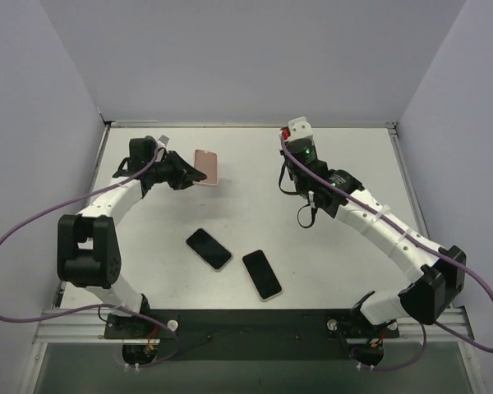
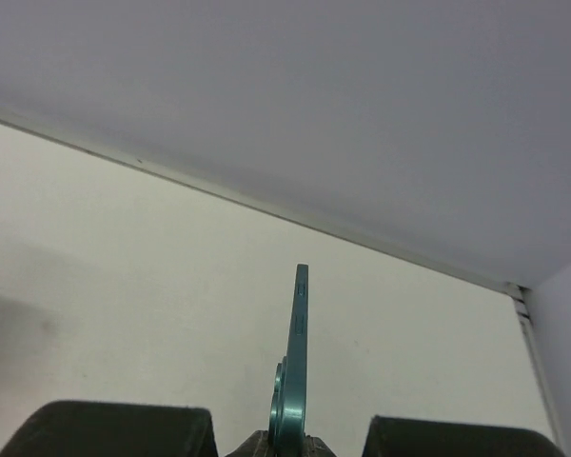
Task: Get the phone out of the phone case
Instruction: Place the phone at the center of the board.
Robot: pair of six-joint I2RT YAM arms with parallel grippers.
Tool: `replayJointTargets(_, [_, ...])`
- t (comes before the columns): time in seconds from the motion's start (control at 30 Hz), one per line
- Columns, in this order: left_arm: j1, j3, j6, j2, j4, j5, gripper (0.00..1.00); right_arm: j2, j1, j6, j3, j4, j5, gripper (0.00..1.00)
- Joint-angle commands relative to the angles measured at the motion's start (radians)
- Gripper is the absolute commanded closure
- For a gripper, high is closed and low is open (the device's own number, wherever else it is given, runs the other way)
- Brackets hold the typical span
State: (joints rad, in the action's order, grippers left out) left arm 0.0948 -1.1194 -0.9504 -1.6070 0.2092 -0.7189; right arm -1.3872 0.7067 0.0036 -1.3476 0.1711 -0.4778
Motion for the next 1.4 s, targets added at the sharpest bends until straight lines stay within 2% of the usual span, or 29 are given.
replayJointTargets(0.0, [-0.010,-0.049,0.080,-0.106,-0.189,0.050,1.00,-0.029,-0.050,0.006,0.062,0.021,-0.272,1.00])
replayJointTargets(0.07, [-0.010,-0.056,0.104,-0.149,-0.195,0.085,1.00,-0.053,-0.081,0.006,0.097,0.045,-0.347,1.00])
replayJointTargets(0.17, [-0.009,-0.066,0.137,-0.208,-0.186,0.147,1.00,-0.061,-0.139,0.016,0.162,0.050,-0.367,1.00])
replayJointTargets(0.33, [-0.010,-0.114,0.165,-0.309,-0.168,0.173,1.00,-0.114,-0.199,0.033,0.212,0.048,-0.424,1.00])
replayJointTargets(0.43, [-0.009,-0.158,0.171,-0.367,-0.163,0.182,1.00,-0.176,-0.240,0.058,0.217,0.050,-0.433,1.00])
replayJointTargets(0.57, [-0.004,-0.253,0.206,-0.451,-0.078,0.199,1.00,-0.257,-0.271,0.088,0.214,0.028,-0.392,1.00])
replayJointTargets(0.6, [0.006,-0.275,0.226,-0.464,-0.064,0.203,0.98,-0.274,-0.271,0.087,0.208,0.021,-0.380,1.00])
replayJointTargets(0.67, [0.023,-0.350,0.254,-0.504,0.016,0.216,0.88,-0.331,-0.276,0.091,0.191,0.013,-0.366,1.00])
replayJointTargets(0.7, [0.043,-0.373,0.283,-0.517,0.042,0.226,0.61,-0.349,-0.276,0.095,0.174,0.013,-0.361,1.00])
replayJointTargets(0.73, [0.052,-0.397,0.297,-0.528,0.082,0.246,0.45,-0.387,-0.277,0.098,0.162,0.011,-0.351,1.00])
replayJointTargets(0.77, [0.062,-0.433,0.312,-0.536,0.151,0.265,0.32,-0.406,-0.280,0.098,0.153,0.013,-0.341,1.00])
replayJointTargets(0.8, [0.069,-0.436,0.327,-0.530,0.171,0.289,0.23,-0.423,-0.279,0.099,0.143,0.018,-0.338,0.96])
replayJointTargets(0.83, [0.080,-0.431,0.334,-0.519,0.180,0.314,0.08,-0.450,-0.280,0.102,0.131,0.019,-0.332,0.92])
replayJointTargets(0.87, [0.082,-0.419,0.335,-0.487,0.186,0.325,0.07,-0.460,-0.283,0.102,0.128,0.019,-0.326,0.85])
replayJointTargets(0.9, [0.083,-0.418,0.344,-0.469,0.194,0.334,0.07,-0.469,-0.285,0.104,0.122,0.019,-0.318,0.61])
replayJointTargets(1.0, [0.089,-0.416,0.374,-0.384,0.248,0.377,0.07,-0.484,-0.300,0.110,0.110,0.022,-0.268,0.33])
replayJointTargets(1.03, [0.092,-0.418,0.383,-0.360,0.280,0.404,0.07,-0.484,-0.305,0.114,0.105,0.025,-0.256,0.28])
replayJointTargets(1.07, [0.092,-0.422,0.389,-0.317,0.301,0.417,0.06,-0.484,-0.309,0.121,0.096,0.028,-0.214,0.18])
replayJointTargets(1.1, [0.092,-0.428,0.403,-0.295,0.321,0.427,0.06,-0.477,-0.314,0.124,0.090,0.040,-0.188,0.02])
replayJointTargets(1.37, [0.091,-0.416,0.478,-0.125,0.504,0.503,0.05,-0.394,-0.300,0.219,0.027,0.172,0.076,0.00])
